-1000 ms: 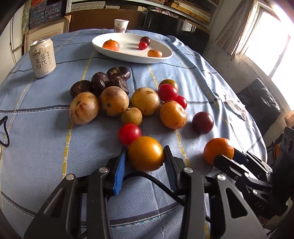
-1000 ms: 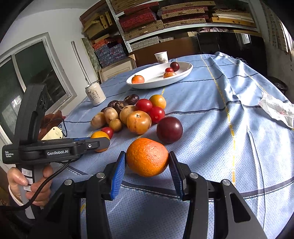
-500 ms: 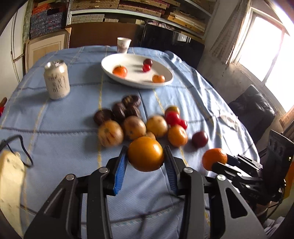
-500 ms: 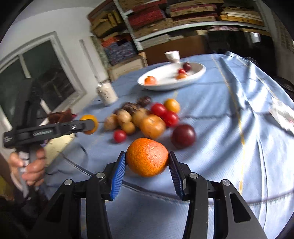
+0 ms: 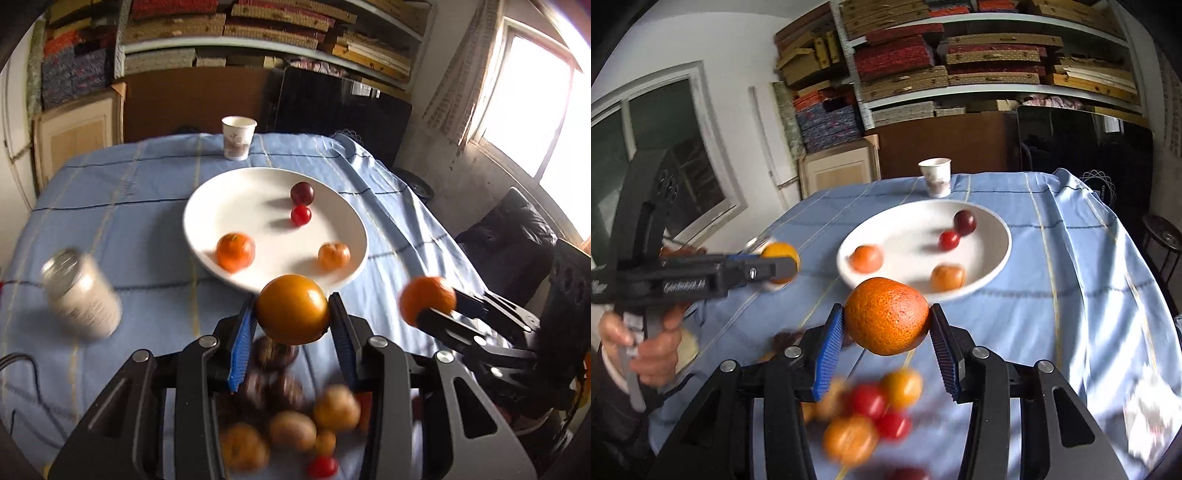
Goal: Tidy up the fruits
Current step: 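Carry both fruits onto the white plate and release them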
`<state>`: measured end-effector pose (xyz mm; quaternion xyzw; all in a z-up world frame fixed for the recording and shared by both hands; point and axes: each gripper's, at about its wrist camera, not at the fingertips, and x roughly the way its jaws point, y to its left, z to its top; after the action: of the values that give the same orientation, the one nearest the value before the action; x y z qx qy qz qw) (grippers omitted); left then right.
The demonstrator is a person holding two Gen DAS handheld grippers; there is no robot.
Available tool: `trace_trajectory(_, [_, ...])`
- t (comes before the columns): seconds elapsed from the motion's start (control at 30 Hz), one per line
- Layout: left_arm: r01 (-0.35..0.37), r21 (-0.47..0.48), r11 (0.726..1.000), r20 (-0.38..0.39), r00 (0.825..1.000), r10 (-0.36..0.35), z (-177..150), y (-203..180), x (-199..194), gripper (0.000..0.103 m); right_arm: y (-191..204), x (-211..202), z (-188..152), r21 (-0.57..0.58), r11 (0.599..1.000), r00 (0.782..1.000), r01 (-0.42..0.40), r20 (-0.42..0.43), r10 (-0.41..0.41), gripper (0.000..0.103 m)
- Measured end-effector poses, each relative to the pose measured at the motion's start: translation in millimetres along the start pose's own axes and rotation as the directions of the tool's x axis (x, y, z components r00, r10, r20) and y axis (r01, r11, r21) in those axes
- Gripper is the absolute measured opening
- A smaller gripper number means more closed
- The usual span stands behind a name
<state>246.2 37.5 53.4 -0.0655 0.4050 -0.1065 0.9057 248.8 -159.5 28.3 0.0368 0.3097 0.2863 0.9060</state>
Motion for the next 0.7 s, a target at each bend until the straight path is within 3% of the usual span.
trace_trajectory(0.13, [-0.003,0.004,1.000,-0.069,0.998,0.003,23,1,51,0.039,-22,38,20,0.027,0.995,0.996,0.092,-0.003,-0.092,0.047])
trace_trajectory(0.23, [0.013,-0.022,1.000,-0.149,0.989,-0.016,34,6,84,0.039,-38,63,27,0.073,0.995,0.997,0.064,-0.047,-0.060,0.047])
trace_trajectory(0.47, [-0.019,-0.014,1.000,-0.164,0.986,0.016,40,6,111,0.039,-44,87,32,0.078,0.995,0.996,0.058,-0.065,-0.052,0.049])
trace_trajectory(0.57, [-0.051,-0.002,0.999,-0.138,0.989,0.050,40,3,107,0.055,-40,79,32,0.058,0.997,0.997,0.054,-0.052,-0.051,0.049])
trace_trajectory(0.63, [-0.074,0.000,0.997,-0.097,0.993,0.074,39,3,94,0.077,-37,68,30,0.048,0.998,0.999,0.045,-0.033,-0.044,0.051])
trace_trajectory(0.7, [-0.084,0.001,0.996,-0.041,0.996,0.084,34,3,73,0.084,-35,52,24,0.049,0.998,1.000,0.026,-0.019,-0.025,0.058])
